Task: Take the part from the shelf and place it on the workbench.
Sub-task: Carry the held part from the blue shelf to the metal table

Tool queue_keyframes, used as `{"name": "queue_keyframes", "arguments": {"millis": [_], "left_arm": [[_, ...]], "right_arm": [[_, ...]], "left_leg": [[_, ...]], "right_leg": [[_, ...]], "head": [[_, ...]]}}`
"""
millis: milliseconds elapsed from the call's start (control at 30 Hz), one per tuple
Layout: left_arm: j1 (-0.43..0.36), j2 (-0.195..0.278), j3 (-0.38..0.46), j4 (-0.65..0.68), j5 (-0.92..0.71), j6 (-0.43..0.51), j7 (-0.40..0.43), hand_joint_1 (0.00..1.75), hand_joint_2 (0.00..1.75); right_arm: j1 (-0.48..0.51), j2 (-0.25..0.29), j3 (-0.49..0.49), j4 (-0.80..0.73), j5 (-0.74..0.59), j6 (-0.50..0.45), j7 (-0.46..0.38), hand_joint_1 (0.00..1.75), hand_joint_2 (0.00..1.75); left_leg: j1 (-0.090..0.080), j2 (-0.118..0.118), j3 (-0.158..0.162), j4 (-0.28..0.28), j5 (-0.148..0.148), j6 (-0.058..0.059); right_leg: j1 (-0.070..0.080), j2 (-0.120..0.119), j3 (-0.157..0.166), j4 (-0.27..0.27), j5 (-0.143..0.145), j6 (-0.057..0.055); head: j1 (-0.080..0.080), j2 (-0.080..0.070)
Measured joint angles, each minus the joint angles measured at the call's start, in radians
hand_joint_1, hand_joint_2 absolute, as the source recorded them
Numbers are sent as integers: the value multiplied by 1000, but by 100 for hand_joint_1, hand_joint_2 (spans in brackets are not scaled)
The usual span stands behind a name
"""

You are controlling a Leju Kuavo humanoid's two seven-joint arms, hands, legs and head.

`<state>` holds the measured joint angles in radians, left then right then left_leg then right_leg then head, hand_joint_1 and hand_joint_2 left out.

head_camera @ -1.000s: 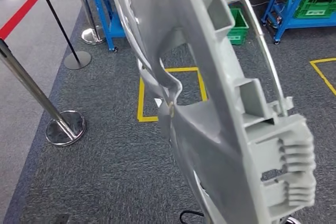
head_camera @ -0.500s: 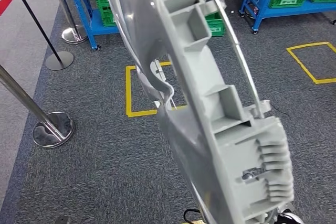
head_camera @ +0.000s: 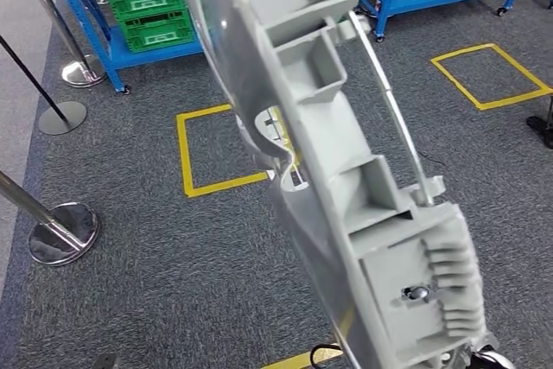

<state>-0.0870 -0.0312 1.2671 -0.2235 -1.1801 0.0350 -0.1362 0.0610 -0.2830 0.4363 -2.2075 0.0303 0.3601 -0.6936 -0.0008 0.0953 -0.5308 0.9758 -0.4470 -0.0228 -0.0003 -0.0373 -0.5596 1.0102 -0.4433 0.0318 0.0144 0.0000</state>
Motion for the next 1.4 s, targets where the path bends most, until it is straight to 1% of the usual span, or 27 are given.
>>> {"name": "queue_keyframes", "arguments": {"millis": [67, 167, 200, 233, 267, 300, 367, 433, 500, 533, 600, 667, 733, 767, 800, 867, 900, 933, 1000, 1033, 1100, 1167, 1233, 1267, 1300, 1333, 1400], "left_arm": [[-1, -1, 0, 0, 0, 0, 0, 0, 0], [1, 1, 0, 0, 0, 0, -1, 0, 0], [2, 2, 0, 0, 0, 0, -2, 0, 0], [3, 3, 0, 0, 0, 0, -2, 0, 0], [3, 4, 0, 0, -1, 0, -3, 0, 0], [2, 6, 0, 0, -1, 0, -4, 0, 0], [2, 10, 0, 0, -3, 0, -6, 0, 0], [0, 13, 0, 0, -4, 0, -7, 0, 0], [-1, 14, 0, 0, -6, -1, -7, 0, 0], [-2, 14, 0, 0, -7, -1, -7, 0, 0], [-1, 15, 0, 0, -8, -2, -10, 0, 0], [2, 17, 0, 0, -9, -3, -14, 0, 0], [4, 20, 0, 0, -10, -4, -18, 0, 0], [3, 21, 0, 0, -10, -5, -20, 0, 0], [1, 21, 0, 0, -10, -6, -23, 0, 0], [-1, 22, 0, 0, -12, -6, -26, 0, 0], [-1, 24, 0, 0, -12, -6, -27, 0, 0], [-2, 25, 0, 0, -12, -6, -27, 0, 0], [-3, 25, 0, 0, -12, -6, -27, 0, 0], [-5, 25, 0, 0, -12, -6, -28, 0, 0], [-7, 25, -1, 0, -13, -6, -28, 0, 0], [-5, 26, -1, 0, -11, -3, -28, 0, 0], [-2, 27, 0, 0, -6, 1, -28, 0, 0], [-1, 27, 0, 0, -2, 2, -28, 0, 0], [-1, 27, 0, 0, 2, 4, -29, 0, 0], [-1, 28, 0, 0, 5, 5, -29, 0, 0], [0, 29, 2, 0, 12, 4, -30, 0, 0]], "right_arm": [[-1, 0, -6, -1, -6, 6, 0, 175, 175], [-2, 2, -25, -2, -27, 29, -1, 175, 175], [-1, 4, -34, -3, -35, 39, -1, 175, 175], [0, 7, -44, -3, -44, 49, -1, 175, 175], [1, 11, -55, -3, -52, 60, -1, 175, 175], [2, 16, -67, -3, -60, 72, -1, 175, 175], [2, 29, -93, -6, -72, 95, -1, 175, 175], [1, 45, -122, -12, -82, 113, -1, 175, 175], [6, 60, -153, -20, -88, 127, -1, 175, 175], [9, 68, -169, -26, -90, 133, -1, 175, 175], [13, 83, -195, -37, -91, 144, -1, 175, 175], [13, 97, -211, -44, -89, 153, -1, 175, 175], [14, 108, -218, -48, -86, 158, -1, 175, 175], [14, 112, -220, -49, -84, 158, -1, 175, 175], [14, 115, -221, -52, -83, 159, -1, 175, 175], [13, 120, -222, -58, -82, 159, -1, 175, 175], [12, 123, -222, -61, -82, 160, -1, 175, 175], [11, 125, -222, -64, -82, 160, -1, 175, 175], [11, 129, -223, -68, -79, 159, -1, 175, 175], [11, 130, -223, -70, -75, 158, -1, 175, 175], [6, 132, -222, -76, -66, 153, -1, 175, 175], [0, 133, -216, -82, -54, 144, -1, 175, 175], [3, 133, -200, -83, -35, 126, -1, 175, 175], [7, 132, -188, -84, -26, 116, -1, 175, 175], [13, 132, -175, -84, -20, 108, -1, 175, 175], [20, 132, -162, -84, -16, 102, -1, 175, 175], [32, 132, -140, -84, -14, 94, -1, 175, 175]], "left_leg": [[3, -18, -13, 27, -26, -11], [5, -73, -93, 201, -123, -18], [4, -80, -121, 259, -142, -17], [4, -83, -135, 287, -142, -16], [5, -85, -130, 275, -122, -15], [5, -91, -109, 230, -87, -13], [11, -133, -45, 97, -23, -9], [16, -171, -13, 23, -7, -7], [16, -161, -14, 15, -9, 0], [16, -150, -14, 13, -6, 6], [19, -124, -15, 10, -3, 18], [16, -97, -15, 10, -4, 24], [14, -69, -15, 11, -5, 24], [13, -56, -14, 11, -5, 24], [14, -45, -13, 11, -6, 22], [11, -25, -8, 13, -10, 15], [9, -16, -5, 13, -12, 10], [6, -9, -4, 14, -13, 5], [5, 8, -2, 11, -12, -7], [7, 5, -2, 12, -15, -13], [10, -33, -21, 54, -50, -23], [10, -76, -78, 175, -116, -25], [9, -85, -136, 286, -150, -25], [9, -86, -144, 296, -137, -23], [10, -89, -134, 268, -107, -22], [11, -100, -109, 210, -68, -19], [15, -149, -52, 83, -13, -15]], "right_leg": [[-3, 20, -7, -2, 8, -13], [-6, 51, -19, -4, 18, -24], [-5, 64, -22, -3, 21, -24], [-5, 76, -24, -3, 23, -23], [-5, 89, -26, -3, 25, -22], [-6, 102, -27, -2, 27, -19], [-6, 126, -31, 2, 31, -13], [-6, 146, -44, 7, 36, -3], [-9, 166, -58, 7, 43, 8], [-9, 163, -64, 10, 42, 13], [-6, 117, -93, 67, 4, 22], [-4, 61, -152, 201, -68, 30], [-7, 44, -193, 302, -105, 34], [-8, 41, -186, 297, -95, 34], [-9, 34, -156, 248, -69, 34], [-8, 0, -70, 102, -13, 30], [-6, -14, -41, 50, 2, 25], [-4, -20, -28, 24, 8, 19], [-1, -2, -34, 18, 10, 4], [-2, 8, -36, 16, 13, -2], [-6, 29, -40, 12, 19, -14], [-8, 49, -43, 12, 22, -19], [-7, 74, -45, 12, 24, -22], [-6, 87, -45, 12, 25, -22], [-6, 101, -45, 12, 26, -21], [-7, 113, -45, 12, 27, -19], [-7, 136, -49, 16, 29, -13]], "head": [[-2, 0], [-9, 0], [-11, 0], [-12, 0], [-12, 0], [-13, 0], [-14, 0], [-15, 0], [-15, 0], [-14, 0], [-6, 0], [3, 0], [4, 0], [5, 0], [5, 0], [6, 0], [6, 0], [7, 0], [7, 0], [7, 0], [4, 0], [1, 0], [-2, 0], [-2, 0], [-3, 0], [-3, 0], [-8, 0]]}}
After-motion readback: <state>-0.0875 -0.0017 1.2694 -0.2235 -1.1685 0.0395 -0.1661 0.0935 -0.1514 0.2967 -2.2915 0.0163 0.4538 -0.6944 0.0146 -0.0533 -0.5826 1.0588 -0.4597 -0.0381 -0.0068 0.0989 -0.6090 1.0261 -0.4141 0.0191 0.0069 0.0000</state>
